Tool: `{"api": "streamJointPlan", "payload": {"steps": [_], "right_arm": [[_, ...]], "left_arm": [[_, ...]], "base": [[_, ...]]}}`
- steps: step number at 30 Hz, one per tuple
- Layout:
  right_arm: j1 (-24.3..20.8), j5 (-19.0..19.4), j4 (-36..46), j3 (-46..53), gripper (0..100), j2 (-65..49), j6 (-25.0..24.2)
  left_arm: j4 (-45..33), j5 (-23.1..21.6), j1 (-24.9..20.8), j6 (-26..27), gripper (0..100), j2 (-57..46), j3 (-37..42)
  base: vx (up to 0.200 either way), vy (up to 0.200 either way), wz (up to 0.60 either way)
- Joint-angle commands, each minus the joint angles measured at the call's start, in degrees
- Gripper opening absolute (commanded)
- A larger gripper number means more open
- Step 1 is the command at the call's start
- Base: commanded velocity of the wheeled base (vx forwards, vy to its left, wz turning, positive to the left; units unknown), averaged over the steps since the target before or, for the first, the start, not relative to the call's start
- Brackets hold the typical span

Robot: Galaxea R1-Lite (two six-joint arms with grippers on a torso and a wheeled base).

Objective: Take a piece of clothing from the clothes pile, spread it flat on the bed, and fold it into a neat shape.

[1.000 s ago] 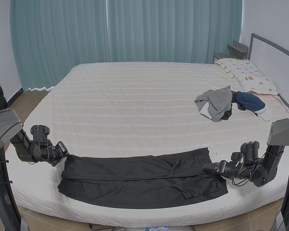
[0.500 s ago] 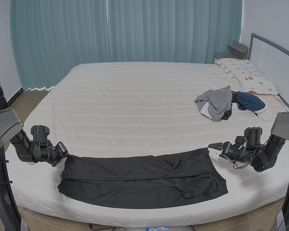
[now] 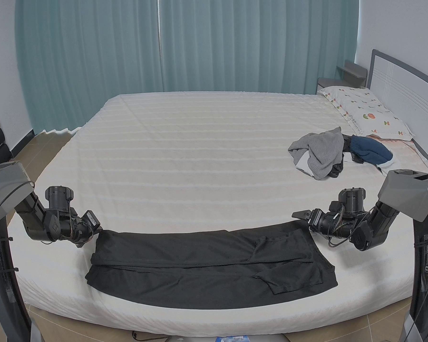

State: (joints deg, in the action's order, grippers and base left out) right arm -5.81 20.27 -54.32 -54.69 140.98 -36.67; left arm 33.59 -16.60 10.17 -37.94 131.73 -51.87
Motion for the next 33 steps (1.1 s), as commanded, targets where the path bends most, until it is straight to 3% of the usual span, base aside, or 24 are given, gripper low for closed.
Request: {"api": "streamJointPlan", "payload": {"steps": [1, 6, 12, 33], "right_arm": [[-0.1, -0.1, -0.1, -0.9, 0, 1.7, -0.1], [0.4, -0.4, -0.1, -1.1, 0, 1.7, -0.2], [0.8, -0.5, -0.7, -0.8, 0, 1.3, -5.0], [2.2, -0.7, -1.8, -0.3, 0, 0.3, -5.5]], "left_arm": [[0.0, 0.0, 0.0, 0.0, 0, -0.1, 0.0], [0.0, 0.1, 0.0, 0.1, 0, -0.1, 0.2], [0.1, 1.8, -0.1, 0.1, 0, 0.1, 0.3], [0.0, 3.7, -0.1, -0.3, 0, -0.2, 0.5]], "base": [[0.0, 0.0, 0.0], [0.0, 0.0, 0.0], [0.0, 0.0, 0.0], [0.0, 0.0, 0.0]]}}
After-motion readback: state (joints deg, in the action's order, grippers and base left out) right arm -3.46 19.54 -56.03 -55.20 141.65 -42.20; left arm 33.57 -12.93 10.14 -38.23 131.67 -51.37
